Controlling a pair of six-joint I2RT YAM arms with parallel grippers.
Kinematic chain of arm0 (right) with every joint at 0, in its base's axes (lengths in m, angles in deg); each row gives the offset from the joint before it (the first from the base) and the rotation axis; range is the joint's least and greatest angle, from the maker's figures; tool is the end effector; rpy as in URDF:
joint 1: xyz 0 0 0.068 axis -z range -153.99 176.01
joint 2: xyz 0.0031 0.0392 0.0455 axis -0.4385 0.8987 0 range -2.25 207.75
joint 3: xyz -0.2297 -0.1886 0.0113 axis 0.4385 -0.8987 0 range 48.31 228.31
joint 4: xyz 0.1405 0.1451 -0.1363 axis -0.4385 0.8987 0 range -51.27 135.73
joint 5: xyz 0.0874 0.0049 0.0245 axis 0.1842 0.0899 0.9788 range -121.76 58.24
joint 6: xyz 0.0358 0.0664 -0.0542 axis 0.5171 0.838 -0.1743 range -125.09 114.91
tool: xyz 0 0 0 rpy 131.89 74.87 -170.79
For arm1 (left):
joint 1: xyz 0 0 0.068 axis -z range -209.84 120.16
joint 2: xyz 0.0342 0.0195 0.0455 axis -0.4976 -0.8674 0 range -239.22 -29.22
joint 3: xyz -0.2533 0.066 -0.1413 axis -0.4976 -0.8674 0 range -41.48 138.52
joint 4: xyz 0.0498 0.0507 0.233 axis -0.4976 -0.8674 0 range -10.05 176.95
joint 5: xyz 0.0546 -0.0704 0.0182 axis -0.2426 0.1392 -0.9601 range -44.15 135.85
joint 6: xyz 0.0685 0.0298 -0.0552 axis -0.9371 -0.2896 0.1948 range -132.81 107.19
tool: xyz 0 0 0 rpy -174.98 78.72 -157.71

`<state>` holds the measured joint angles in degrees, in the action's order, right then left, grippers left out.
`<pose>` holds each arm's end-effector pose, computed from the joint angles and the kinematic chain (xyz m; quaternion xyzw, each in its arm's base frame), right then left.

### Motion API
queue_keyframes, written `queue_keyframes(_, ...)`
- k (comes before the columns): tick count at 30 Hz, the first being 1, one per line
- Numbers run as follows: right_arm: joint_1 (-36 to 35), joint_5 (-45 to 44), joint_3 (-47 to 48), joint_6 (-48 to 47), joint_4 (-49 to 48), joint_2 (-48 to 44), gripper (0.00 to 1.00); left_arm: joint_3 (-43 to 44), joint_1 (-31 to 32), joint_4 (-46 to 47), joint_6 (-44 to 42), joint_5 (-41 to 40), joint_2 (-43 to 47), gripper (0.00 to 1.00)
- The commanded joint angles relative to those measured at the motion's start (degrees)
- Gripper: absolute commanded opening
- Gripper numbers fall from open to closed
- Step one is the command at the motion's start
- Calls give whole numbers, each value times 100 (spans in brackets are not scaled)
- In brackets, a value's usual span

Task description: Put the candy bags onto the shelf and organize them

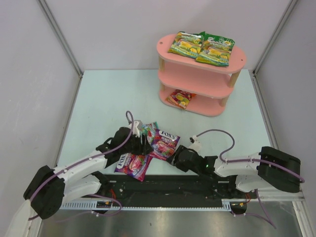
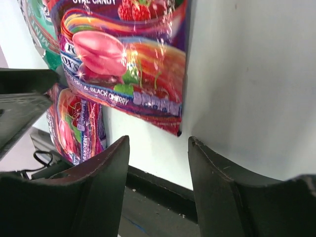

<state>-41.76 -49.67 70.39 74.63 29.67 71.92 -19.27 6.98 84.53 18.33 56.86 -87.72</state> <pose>0.1144 0.2119 0.1458 0.1560 0.8946 0.3380 0.2473 0.1570 -0.1375 0.1774 0.0860 0.8941 -0.3125 0.3089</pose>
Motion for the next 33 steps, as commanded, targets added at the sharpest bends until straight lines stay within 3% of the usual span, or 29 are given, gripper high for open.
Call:
queue_keyframes(1, -517, -1801, -90, 1097, 308, -35, 57, -270, 448, 802, 217, -915, 154, 63)
queue_keyframes(9, -641, -2216, -82, 1923, 572, 291, 57, -797, 1002, 1269, 498, -2162, 304, 60)
queue_keyframes(15, -685, -2322, 32, 1915, 353, 607, 57, -1202, 1468, 1866, 648, -2840, 322, 59)
queue_keyframes(29, -720, -2375, 428, 1942, 458, 1029, 47, -1457, 1741, 2702, 683, -2692, 155, 55)
queue_keyframes(33, -703, -2392, 472, 1942, 484, 1082, 40, -1492, 1802, 2957, 701, -2525, -21, 50)
